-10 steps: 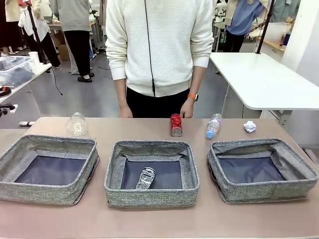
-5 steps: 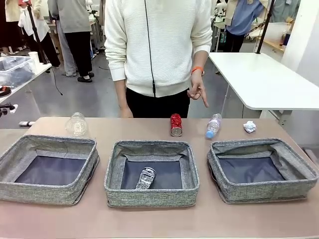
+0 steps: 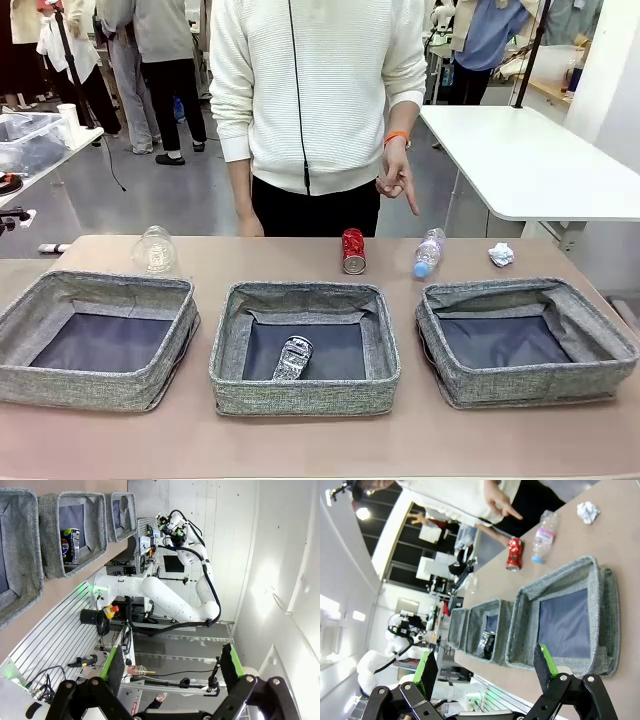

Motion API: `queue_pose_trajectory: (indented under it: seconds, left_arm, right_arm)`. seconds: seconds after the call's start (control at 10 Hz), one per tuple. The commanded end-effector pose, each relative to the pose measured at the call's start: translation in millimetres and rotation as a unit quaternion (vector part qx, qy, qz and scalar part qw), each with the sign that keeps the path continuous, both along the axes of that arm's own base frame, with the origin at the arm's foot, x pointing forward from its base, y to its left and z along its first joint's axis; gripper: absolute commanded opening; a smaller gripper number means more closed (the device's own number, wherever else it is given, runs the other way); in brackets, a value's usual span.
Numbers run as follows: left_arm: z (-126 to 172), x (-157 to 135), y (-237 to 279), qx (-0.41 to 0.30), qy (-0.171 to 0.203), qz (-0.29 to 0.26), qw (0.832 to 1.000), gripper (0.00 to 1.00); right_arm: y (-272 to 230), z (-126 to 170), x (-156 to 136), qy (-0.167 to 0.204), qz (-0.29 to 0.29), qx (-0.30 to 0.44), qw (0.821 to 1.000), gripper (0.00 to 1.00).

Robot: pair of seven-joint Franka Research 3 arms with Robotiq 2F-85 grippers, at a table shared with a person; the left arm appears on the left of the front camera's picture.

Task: Sort the waste into the appropriate baskets.
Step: Pick up the waste item pointed out by the person.

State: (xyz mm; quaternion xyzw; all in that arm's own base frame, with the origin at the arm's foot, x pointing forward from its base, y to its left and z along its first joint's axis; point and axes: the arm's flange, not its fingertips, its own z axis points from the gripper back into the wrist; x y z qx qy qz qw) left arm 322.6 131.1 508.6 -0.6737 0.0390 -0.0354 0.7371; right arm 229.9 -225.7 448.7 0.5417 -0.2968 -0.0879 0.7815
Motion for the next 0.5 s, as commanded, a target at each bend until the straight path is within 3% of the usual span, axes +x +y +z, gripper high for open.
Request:
queue_pose_trajectory:
  seconds: [0.0, 0.1, 0.2, 0.4]
  left_arm:
    - [3, 2, -1, -0.003, -0.006, 0.004, 1.0, 1.0]
    - [3, 2, -1, -0.003, -0.006, 0.004, 1.0, 1.0]
    - [3, 2, -1, -0.003, -0.006, 0.004, 1.0, 1.0]
    - [3, 2, -1, -0.003, -0.006, 0.004, 1.0, 1.0]
  right_arm:
    - [0, 0, 0, 0.0, 0.0, 0.0, 1.0, 1.0]
    - [35, 15, 27, 0.028, -0.001, -0.065, 0.997, 1.0]
    - [99, 38, 75, 0.057, 0.011, -0.185, 0.981, 1.0]
    - [216, 52, 149, 0.074, 0.058, -0.341, 0.935, 1.0]
